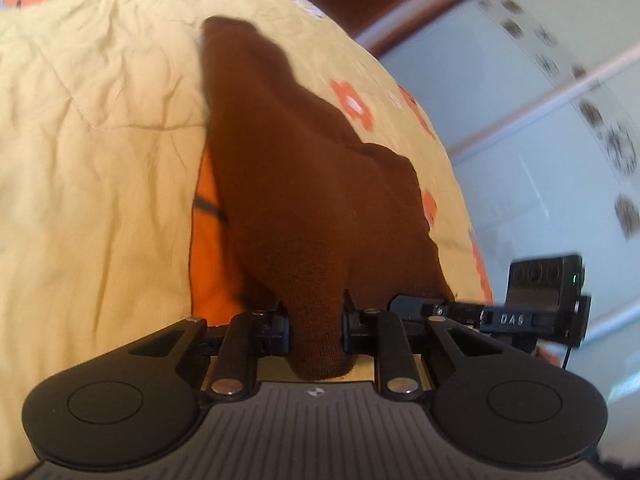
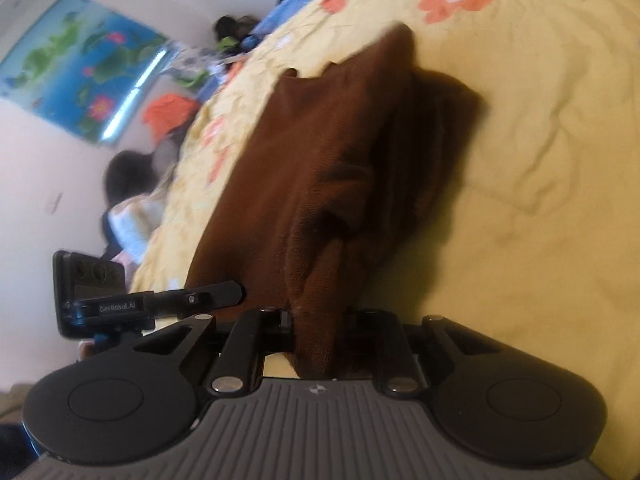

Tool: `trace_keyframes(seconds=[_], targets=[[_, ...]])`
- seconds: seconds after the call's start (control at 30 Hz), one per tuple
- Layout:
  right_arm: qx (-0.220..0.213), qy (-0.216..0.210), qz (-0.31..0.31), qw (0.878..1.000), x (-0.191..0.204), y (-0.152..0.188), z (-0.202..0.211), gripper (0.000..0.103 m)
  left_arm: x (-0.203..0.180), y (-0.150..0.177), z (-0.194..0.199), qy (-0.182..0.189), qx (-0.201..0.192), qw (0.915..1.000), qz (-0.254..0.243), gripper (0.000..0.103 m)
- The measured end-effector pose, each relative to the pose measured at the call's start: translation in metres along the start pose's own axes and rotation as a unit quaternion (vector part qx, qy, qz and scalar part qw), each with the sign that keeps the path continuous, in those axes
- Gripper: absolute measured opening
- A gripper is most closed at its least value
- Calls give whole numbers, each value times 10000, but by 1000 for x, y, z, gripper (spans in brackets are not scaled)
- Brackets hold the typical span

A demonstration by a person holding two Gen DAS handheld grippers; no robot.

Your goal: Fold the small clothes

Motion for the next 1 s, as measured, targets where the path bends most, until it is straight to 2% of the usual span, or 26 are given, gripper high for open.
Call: trace_keyframes(seconds=[0.07,0.13,0.17,0.2,0.23,0.27,0.33,0.37,0.4,0.47,0.5,0.57,0.6,0.63,0.67,0.73,0.8,0.87,0.93,1.0], targets=[[80,-42,-12,10000,0,15,5,24,3,10,-4,-450,24,9981,-414,24],[39,38,-127,9999,-10,23,2,26,0,10,-3,-446,-108,9975,-539,31],[-16,-104,-351,9993,-14,22,3,30,-3,8,0,-556,-82,9967,-593,34],[-23,-116,-549,9984,-18,17,8,41,-7,4,6,-675,-153,9951,-704,39],[-187,4,-575,9982,-18,10,16,56,-13,-1,15,-790,-351,9922,-897,41],[-549,151,-449,9974,-16,0,30,60,-20,-5,26,-928,-655,9861,-1216,43],[-1276,295,-66,9914,-6,-24,59,63,-40,-15,39,-1145,-1301,9661,-1913,62],[-1508,376,113,9878,1,-37,66,63,-51,-19,38,-1161,-1506,9575,-2168,63],[-1614,380,277,9858,9,-49,67,63,-61,-24,29,-1103,-1535,9534,-2351,63],[-1515,208,535,9868,23,-68,52,63,-73,-30,-5,-951,-1305,9535,-2547,63],[-1387,184,602,9883,25,-75,38,66,-74,-28,-25,-999,-1109,9524,-2660,63],[-917,403,666,9927,18,-83,1,76,-63,-21,-67,-1392,-570,9491,-2768,63],[-614,773,697,9927,3,-84,-15,77,-62,-18,-72,-1327,-764,9443,-2913,65],[-551,930,872,9903,-11,-82,-25,72,-61,-17,-74,-1264,-857,9410,-3019,65],[-840,841,1138,9864,-15,-85,-23,72,-59,-17,-72,-1210,-874,9438,-2950,65],[-794,826,840,9899,-24,-92,-17,71,-56,-20,-67,-1133,-823,9505,-2775,65],[-529,1144,1128,9856,-16,-102,-14,69,-56,-18,-68,-1088,-849,9488,-2842,65],[-629,1548,1344,9767,-3,-116,-19,72,-56,-10,-62,-1095,-906,9474,-2868,65],[-651,1060,1558,9799,26,-125,-28,72,-58,-8,-63,-1111,-940,9463,-2886,66],[-423,642,1725,9820,48,-128,-49,74,-59,-8,-65,-1102,-965,9457,-2901,66]])
Point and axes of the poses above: each gripper's, at about its wrist camera, not at the fingertips, and z roughly against the way its jaws point, x to its left, y to its underside, the point moved 4 cm from there along -z, roughly the way its jaws point, and after that the axes turned 9 degrees about -x, right-handed, at the moved point
